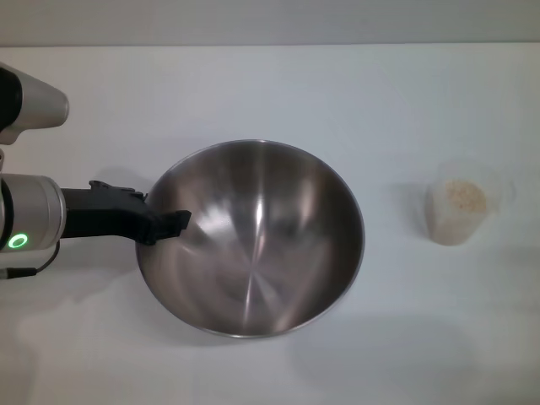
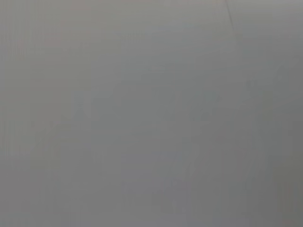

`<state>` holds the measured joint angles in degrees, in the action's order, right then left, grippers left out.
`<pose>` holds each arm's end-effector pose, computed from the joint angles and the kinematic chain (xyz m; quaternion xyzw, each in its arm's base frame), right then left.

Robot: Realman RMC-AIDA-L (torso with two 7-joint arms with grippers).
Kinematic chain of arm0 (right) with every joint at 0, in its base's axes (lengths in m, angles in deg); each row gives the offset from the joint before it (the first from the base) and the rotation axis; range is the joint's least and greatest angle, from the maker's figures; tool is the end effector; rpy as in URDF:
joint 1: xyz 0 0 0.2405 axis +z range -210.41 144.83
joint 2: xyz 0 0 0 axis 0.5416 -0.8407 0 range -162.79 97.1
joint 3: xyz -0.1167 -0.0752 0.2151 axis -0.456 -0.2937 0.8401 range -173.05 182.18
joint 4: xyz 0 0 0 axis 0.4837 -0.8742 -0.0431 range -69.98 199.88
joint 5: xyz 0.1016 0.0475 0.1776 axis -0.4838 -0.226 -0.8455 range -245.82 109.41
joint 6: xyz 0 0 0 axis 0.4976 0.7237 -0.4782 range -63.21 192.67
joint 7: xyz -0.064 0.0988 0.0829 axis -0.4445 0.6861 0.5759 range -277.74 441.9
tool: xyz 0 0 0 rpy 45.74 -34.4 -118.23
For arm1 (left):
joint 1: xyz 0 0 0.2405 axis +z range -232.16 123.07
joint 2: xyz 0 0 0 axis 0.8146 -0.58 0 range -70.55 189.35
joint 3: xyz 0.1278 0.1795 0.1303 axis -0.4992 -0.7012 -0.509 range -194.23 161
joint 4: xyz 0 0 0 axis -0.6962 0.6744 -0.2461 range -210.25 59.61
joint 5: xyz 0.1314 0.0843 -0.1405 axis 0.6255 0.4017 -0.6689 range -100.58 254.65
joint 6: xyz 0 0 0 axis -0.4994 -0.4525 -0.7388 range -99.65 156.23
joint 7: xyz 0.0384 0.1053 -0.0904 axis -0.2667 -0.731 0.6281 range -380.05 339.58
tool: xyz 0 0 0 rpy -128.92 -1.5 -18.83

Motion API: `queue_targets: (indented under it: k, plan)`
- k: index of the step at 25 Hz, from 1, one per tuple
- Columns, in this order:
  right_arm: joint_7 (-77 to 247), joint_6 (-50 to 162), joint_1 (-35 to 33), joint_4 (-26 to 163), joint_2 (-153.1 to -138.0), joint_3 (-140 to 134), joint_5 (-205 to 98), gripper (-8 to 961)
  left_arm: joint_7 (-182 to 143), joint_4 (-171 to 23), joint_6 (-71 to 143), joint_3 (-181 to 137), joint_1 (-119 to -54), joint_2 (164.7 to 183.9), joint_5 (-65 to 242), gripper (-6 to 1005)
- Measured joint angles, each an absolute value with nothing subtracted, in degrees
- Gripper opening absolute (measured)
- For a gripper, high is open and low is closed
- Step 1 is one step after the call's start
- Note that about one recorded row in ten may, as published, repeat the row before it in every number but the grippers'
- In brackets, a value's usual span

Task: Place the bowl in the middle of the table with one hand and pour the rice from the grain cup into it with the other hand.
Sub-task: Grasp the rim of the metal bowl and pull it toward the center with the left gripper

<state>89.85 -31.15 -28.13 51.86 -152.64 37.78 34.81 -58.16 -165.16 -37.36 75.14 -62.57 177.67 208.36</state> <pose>0.3733 0.1892 0.0338 -0.5027 0.2241 0.3585 0.7540 -0.2192 0.3056 -0.0016 -0.9032 -0.3500 -0.0128 0.2480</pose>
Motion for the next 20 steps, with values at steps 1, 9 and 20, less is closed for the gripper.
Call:
queue_targets:
  k: [1,9,20]
  plan:
    - [89.85,-31.15,-28.13,51.86,-152.64,37.78,34.81,808,-58.17,-165.16,-37.38,75.14,-62.62,177.67,208.36,568]
    - [89.84,-31.16,-28.13,51.94,-152.64,37.78,34.81,808,-58.2,-165.59,-37.45,75.15,-62.8,177.78,207.84,395]
    - [89.99,-31.15,-28.13,51.95,-152.64,37.78,34.81,808,-58.21,-165.59,-38.03,75.66,-63.15,177.56,205.15,60]
